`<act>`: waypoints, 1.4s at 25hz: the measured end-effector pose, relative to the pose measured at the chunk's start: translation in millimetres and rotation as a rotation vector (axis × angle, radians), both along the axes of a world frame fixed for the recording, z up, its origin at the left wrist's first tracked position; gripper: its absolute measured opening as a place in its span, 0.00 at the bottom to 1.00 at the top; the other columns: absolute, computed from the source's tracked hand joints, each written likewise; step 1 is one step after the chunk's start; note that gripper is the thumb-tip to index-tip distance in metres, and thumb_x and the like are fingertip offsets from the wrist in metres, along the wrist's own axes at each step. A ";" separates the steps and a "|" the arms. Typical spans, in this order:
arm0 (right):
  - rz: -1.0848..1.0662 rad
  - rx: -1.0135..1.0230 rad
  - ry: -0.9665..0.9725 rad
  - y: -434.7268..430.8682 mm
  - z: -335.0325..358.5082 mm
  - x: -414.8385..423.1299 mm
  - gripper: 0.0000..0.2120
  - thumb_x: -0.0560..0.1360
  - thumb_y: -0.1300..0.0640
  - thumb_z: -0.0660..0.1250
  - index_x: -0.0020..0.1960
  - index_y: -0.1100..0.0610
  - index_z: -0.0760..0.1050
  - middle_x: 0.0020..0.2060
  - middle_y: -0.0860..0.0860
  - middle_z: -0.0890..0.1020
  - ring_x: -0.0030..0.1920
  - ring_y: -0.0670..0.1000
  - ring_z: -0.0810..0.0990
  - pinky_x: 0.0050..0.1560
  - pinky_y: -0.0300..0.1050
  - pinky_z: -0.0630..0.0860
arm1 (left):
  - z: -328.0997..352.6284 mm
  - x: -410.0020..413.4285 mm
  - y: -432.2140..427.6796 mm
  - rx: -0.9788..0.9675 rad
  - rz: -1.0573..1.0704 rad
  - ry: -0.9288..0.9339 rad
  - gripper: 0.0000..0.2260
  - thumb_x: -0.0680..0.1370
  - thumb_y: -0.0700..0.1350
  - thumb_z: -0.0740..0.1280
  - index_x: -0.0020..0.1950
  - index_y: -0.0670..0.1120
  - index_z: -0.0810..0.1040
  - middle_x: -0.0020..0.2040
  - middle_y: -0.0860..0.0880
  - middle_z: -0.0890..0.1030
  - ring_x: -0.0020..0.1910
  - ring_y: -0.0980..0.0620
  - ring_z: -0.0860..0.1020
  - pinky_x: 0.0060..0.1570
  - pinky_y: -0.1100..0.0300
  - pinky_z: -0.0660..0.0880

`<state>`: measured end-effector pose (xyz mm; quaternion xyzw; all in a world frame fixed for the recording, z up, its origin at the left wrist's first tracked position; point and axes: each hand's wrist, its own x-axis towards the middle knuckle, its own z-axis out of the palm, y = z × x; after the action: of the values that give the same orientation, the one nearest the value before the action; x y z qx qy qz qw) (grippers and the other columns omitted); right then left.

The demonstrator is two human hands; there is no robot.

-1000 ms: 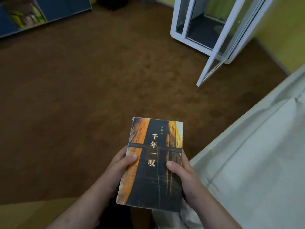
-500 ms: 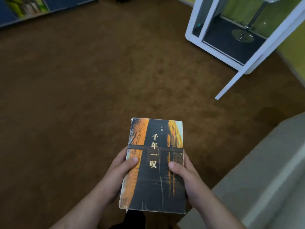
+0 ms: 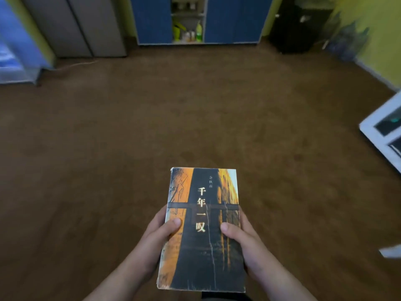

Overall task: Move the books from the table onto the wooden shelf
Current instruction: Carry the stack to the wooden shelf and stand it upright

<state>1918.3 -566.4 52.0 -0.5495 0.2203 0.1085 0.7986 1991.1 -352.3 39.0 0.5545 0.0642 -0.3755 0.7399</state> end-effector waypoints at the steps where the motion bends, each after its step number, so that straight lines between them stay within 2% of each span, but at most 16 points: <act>1: 0.071 0.001 -0.007 -6.2 -0.2 25.0 0.41 0.57 0.50 0.78 0.69 0.48 0.70 0.54 0.51 0.88 0.52 0.54 0.88 0.44 0.46 0.84 | 0.4 10.5 -1.6 0.003 0.066 -0.004 0.33 0.60 0.54 0.75 0.65 0.49 0.76 0.55 0.43 0.87 0.51 0.42 0.86 0.44 0.49 0.83; 3: 0.204 0.003 -0.006 -15.4 -3.8 70.4 0.42 0.58 0.51 0.78 0.71 0.50 0.69 0.55 0.53 0.88 0.53 0.56 0.88 0.45 0.49 0.85 | 4.1 27.5 -5.4 0.012 0.188 -0.025 0.31 0.62 0.53 0.75 0.64 0.49 0.76 0.54 0.44 0.87 0.50 0.43 0.87 0.42 0.51 0.84; 6: 0.379 0.010 -0.006 -15.3 -3.9 127.9 0.42 0.60 0.51 0.78 0.73 0.50 0.68 0.59 0.55 0.86 0.58 0.60 0.86 0.51 0.55 0.84 | 7.5 42.8 -5.9 0.019 0.385 -0.030 0.22 0.69 0.48 0.70 0.63 0.49 0.77 0.52 0.44 0.87 0.48 0.44 0.87 0.39 0.52 0.84; 10: 0.622 -0.016 -0.027 7.7 -4.7 192.4 0.38 0.61 0.49 0.76 0.70 0.50 0.70 0.55 0.50 0.87 0.54 0.53 0.87 0.47 0.45 0.84 | 5.0 56.7 9.7 0.063 0.620 -0.003 0.22 0.69 0.49 0.69 0.63 0.50 0.78 0.52 0.45 0.88 0.47 0.46 0.87 0.39 0.55 0.83; 13: 0.749 -0.031 -0.002 36.2 -12.3 225.9 0.37 0.63 0.49 0.76 0.70 0.50 0.70 0.58 0.53 0.86 0.57 0.55 0.86 0.50 0.48 0.83 | 2.2 65.2 28.7 0.049 0.729 -0.005 0.29 0.65 0.51 0.76 0.64 0.47 0.78 0.54 0.42 0.87 0.48 0.44 0.87 0.39 0.55 0.83; 16: 0.879 -0.031 0.040 78.0 -20.0 266.6 0.37 0.64 0.49 0.77 0.72 0.50 0.70 0.62 0.56 0.84 0.61 0.60 0.84 0.59 0.60 0.82 | -3.6 80.1 58.7 0.010 0.825 0.013 0.43 0.53 0.58 0.84 0.64 0.44 0.77 0.54 0.39 0.86 0.48 0.42 0.87 0.39 0.53 0.83; 18: 0.967 -0.050 0.038 112.2 -24.0 296.8 0.38 0.66 0.49 0.76 0.73 0.49 0.69 0.63 0.56 0.84 0.62 0.61 0.83 0.63 0.65 0.78 | -12.2 96.1 83.6 -0.001 0.904 0.025 0.40 0.55 0.56 0.83 0.63 0.43 0.77 0.57 0.36 0.85 0.48 0.41 0.86 0.40 0.51 0.83; 20: 1.042 -0.058 0.037 152.5 -25.7 330.1 0.38 0.66 0.49 0.76 0.74 0.49 0.68 0.63 0.55 0.84 0.62 0.60 0.83 0.60 0.62 0.81 | -20.1 115.7 116.3 -0.032 0.986 0.036 0.35 0.59 0.54 0.79 0.63 0.44 0.77 0.58 0.36 0.84 0.49 0.41 0.86 0.41 0.50 0.83; 22: 1.104 -0.063 0.029 189.8 -20.1 360.7 0.38 0.65 0.49 0.76 0.74 0.48 0.68 0.62 0.54 0.85 0.60 0.57 0.85 0.53 0.53 0.84 | -21.3 136.8 145.3 -0.056 1.018 0.022 0.37 0.58 0.55 0.81 0.63 0.45 0.77 0.56 0.39 0.85 0.49 0.41 0.86 0.41 0.50 0.83; 24: 1.187 -0.076 0.025 233.5 -11.8 388.6 0.38 0.66 0.50 0.76 0.74 0.48 0.67 0.61 0.53 0.85 0.59 0.56 0.86 0.49 0.47 0.84 | -21.5 153.1 179.3 -0.063 1.107 0.019 0.34 0.61 0.52 0.79 0.64 0.44 0.77 0.52 0.41 0.87 0.46 0.43 0.86 0.39 0.53 0.83; 26: 1.266 -0.085 0.000 278.7 -0.2 412.7 0.36 0.69 0.53 0.75 0.74 0.49 0.67 0.61 0.55 0.85 0.58 0.57 0.86 0.49 0.48 0.84 | -15.9 165.6 212.1 -0.052 1.176 -0.008 0.33 0.62 0.52 0.77 0.65 0.44 0.76 0.52 0.41 0.87 0.46 0.43 0.86 0.39 0.53 0.83; 28: 1.347 -0.070 -0.009 319.6 5.5 426.9 0.32 0.72 0.57 0.71 0.74 0.51 0.67 0.60 0.55 0.85 0.57 0.56 0.86 0.48 0.47 0.84 | -11.1 169.0 238.5 -0.037 1.244 -0.039 0.39 0.56 0.57 0.82 0.64 0.44 0.77 0.53 0.41 0.86 0.47 0.43 0.86 0.40 0.53 0.83; 31: 1.454 -0.054 0.014 373.2 11.6 439.7 0.31 0.72 0.58 0.70 0.73 0.50 0.67 0.61 0.56 0.85 0.58 0.59 0.85 0.50 0.51 0.84 | -3.5 167.2 269.2 -0.047 1.364 -0.064 0.41 0.55 0.57 0.82 0.64 0.45 0.76 0.53 0.41 0.86 0.47 0.43 0.86 0.40 0.53 0.83; 33: 1.561 -0.041 0.017 410.8 11.2 447.4 0.31 0.72 0.57 0.71 0.73 0.50 0.67 0.61 0.57 0.84 0.59 0.61 0.85 0.51 0.54 0.84 | -2.7 164.0 285.5 -0.021 1.478 -0.060 0.37 0.58 0.55 0.81 0.64 0.45 0.76 0.52 0.42 0.87 0.47 0.44 0.86 0.39 0.54 0.83; 35: 1.665 -0.033 0.029 449.2 11.1 454.1 0.29 0.73 0.58 0.70 0.72 0.49 0.68 0.60 0.57 0.85 0.58 0.61 0.85 0.50 0.53 0.84 | 0.2 162.2 298.8 0.004 1.608 -0.038 0.27 0.67 0.50 0.73 0.64 0.45 0.76 0.51 0.43 0.87 0.45 0.45 0.87 0.38 0.55 0.83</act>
<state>2372.4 -117.2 63.1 -0.5429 -0.2464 0.6675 0.4461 2153.3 -53.5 39.3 0.3461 0.4320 0.2819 0.7837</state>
